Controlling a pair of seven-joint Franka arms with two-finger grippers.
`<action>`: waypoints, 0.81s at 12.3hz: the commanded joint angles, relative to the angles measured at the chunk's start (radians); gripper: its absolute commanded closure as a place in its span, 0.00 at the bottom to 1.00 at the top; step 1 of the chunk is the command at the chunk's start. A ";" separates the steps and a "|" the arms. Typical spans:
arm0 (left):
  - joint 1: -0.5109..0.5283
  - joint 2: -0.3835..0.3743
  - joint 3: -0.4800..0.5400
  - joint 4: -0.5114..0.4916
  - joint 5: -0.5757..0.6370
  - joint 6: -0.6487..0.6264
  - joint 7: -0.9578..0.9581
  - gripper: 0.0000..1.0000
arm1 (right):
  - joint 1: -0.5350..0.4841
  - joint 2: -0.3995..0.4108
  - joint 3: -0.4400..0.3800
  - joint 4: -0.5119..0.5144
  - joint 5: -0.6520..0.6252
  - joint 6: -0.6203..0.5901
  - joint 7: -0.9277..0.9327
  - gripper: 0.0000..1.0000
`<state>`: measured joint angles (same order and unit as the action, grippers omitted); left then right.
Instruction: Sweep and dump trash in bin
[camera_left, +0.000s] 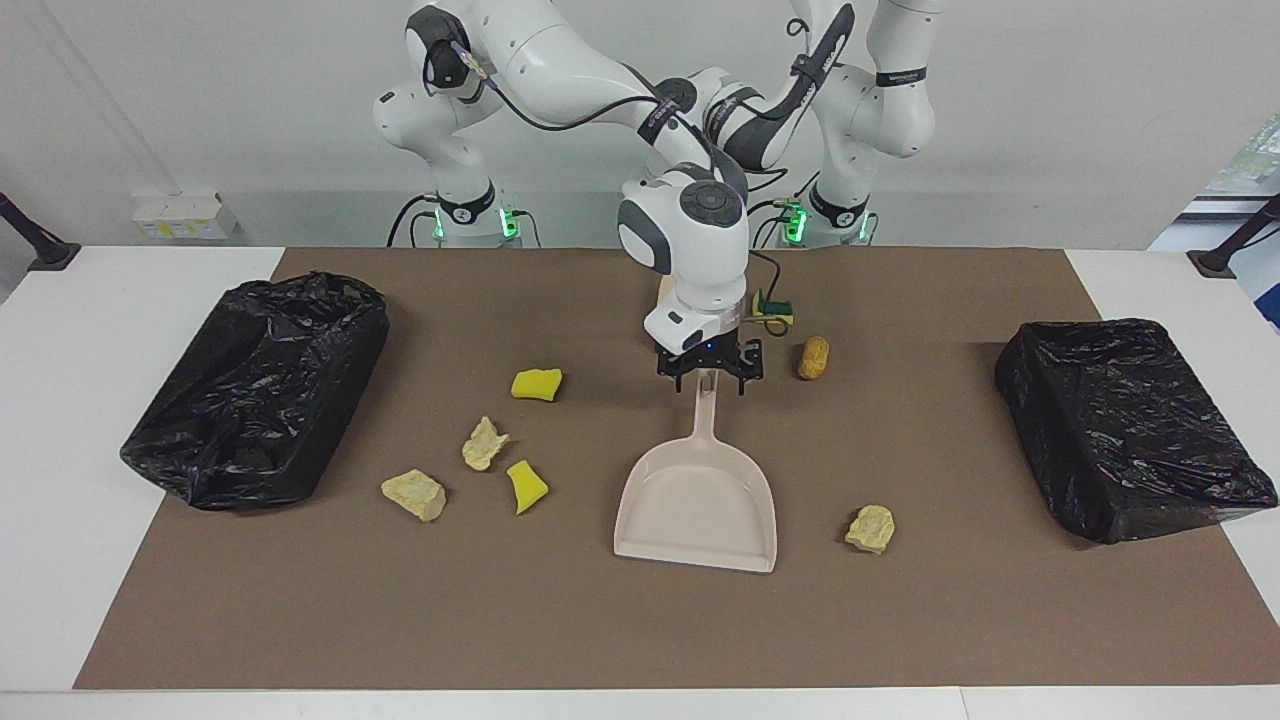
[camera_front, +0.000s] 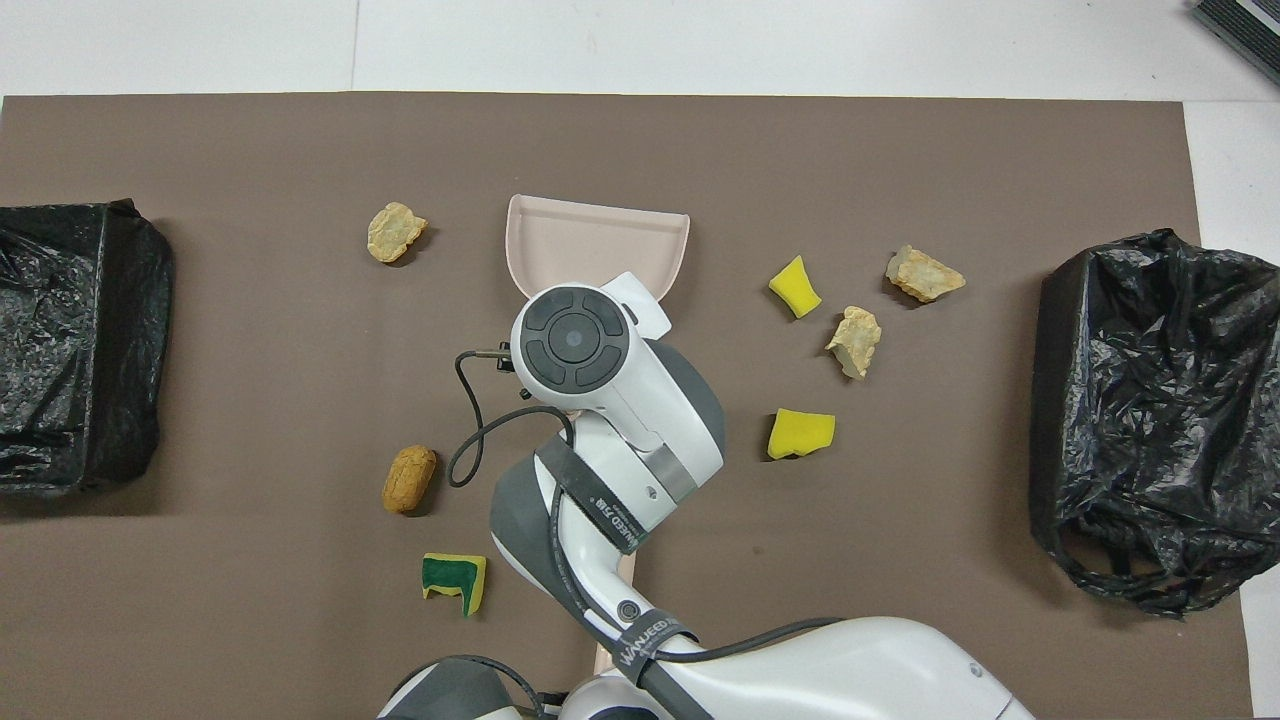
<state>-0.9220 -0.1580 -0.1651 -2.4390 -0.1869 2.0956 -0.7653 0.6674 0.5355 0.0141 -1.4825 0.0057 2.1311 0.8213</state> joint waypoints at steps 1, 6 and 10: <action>-0.017 -0.055 0.015 0.001 -0.011 -0.098 0.012 1.00 | -0.008 -0.006 0.006 -0.035 0.013 0.015 0.030 0.05; -0.005 -0.167 0.016 -0.009 -0.008 -0.276 0.116 1.00 | -0.006 -0.006 0.007 -0.035 0.019 0.024 0.068 0.32; 0.028 -0.254 0.019 -0.032 0.001 -0.409 0.184 1.00 | -0.020 -0.002 0.007 -0.036 0.022 0.052 0.065 0.34</action>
<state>-0.9195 -0.3488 -0.1466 -2.4387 -0.1864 1.7294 -0.6202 0.6656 0.5360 0.0149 -1.5023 0.0154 2.1425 0.8670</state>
